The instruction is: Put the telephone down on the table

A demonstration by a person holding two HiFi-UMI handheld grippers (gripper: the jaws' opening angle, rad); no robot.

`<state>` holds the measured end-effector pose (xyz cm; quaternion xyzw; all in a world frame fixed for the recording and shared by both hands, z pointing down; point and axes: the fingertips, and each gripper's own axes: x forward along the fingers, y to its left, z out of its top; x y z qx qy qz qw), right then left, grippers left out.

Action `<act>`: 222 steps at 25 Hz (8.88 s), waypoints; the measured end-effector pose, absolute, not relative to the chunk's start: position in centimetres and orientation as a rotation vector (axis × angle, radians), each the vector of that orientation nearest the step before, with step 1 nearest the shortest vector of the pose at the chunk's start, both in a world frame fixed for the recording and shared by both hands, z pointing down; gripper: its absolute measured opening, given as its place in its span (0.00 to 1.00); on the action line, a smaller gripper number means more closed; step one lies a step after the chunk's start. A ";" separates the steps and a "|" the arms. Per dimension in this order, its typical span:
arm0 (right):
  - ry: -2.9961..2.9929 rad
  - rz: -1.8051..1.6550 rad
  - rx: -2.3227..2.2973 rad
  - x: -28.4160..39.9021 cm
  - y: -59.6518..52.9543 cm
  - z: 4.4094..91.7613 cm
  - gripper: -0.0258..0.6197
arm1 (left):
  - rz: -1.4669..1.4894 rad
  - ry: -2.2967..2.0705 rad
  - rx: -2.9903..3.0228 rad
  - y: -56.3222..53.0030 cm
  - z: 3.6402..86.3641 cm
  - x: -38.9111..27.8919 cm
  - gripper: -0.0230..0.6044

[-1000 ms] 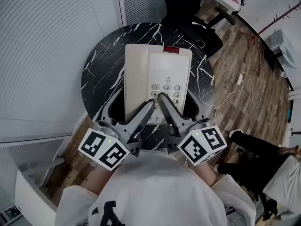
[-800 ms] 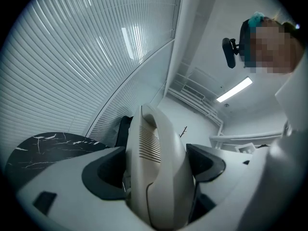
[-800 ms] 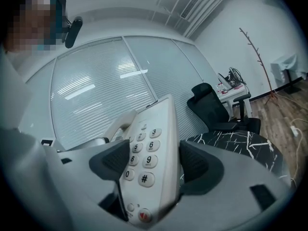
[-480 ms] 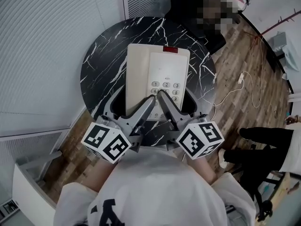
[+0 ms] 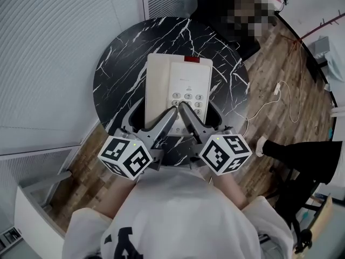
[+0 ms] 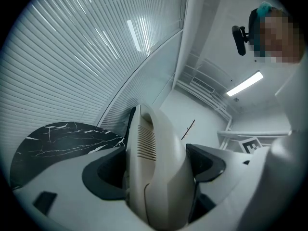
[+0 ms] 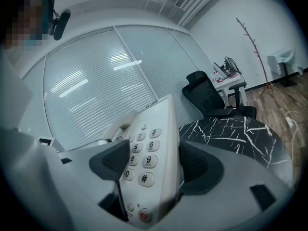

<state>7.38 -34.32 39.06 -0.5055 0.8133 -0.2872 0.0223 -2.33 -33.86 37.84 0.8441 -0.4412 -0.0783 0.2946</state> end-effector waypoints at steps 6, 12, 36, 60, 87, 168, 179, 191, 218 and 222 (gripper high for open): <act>2.511 -0.938 -1.574 7.2 -34.5 40.5 0.56 | -0.172 -1.178 2.226 -34.1 39.2 -2.5 0.67; 2.496 -1.005 -1.584 6.9 -34.5 42.1 0.56 | -0.136 -1.176 2.199 -34.2 40.8 -2.7 0.67; 2.453 -1.195 -1.611 6.6 -34.8 47.4 0.56 | -0.038 -1.168 2.103 -34.7 45.8 -3.0 0.67; 2.421 -1.392 -1.650 6.3 -34.5 53.4 0.56 | 0.061 -1.157 1.984 -34.5 51.9 -3.1 0.67; 2.357 -1.609 -1.665 6.7 -34.6 59.1 0.56 | 0.184 -1.139 1.866 -34.8 57.6 -2.6 0.66; 2.458 -0.208 -1.677 7.8 -16.3 34.6 0.08 | -0.197 -1.314 2.569 -17.0 34.0 0.8 0.04; 2.479 -0.227 -1.630 8.8 -7.6 33.5 0.08 | -0.207 -1.298 2.581 -7.8 33.3 3.2 0.05; 2.508 -0.249 -1.541 7.6 -3.6 33.3 0.08 | -0.211 -1.384 2.543 -3.3 33.2 2.0 0.04; 2.425 -0.230 -1.663 -3.4 17.1 33.6 0.08 | -0.228 -1.253 2.637 15.7 32.4 -8.5 0.04; 2.416 -0.198 -1.679 -3.8 19.1 32.9 0.08 | -0.244 -1.231 2.655 17.5 31.9 -8.9 0.04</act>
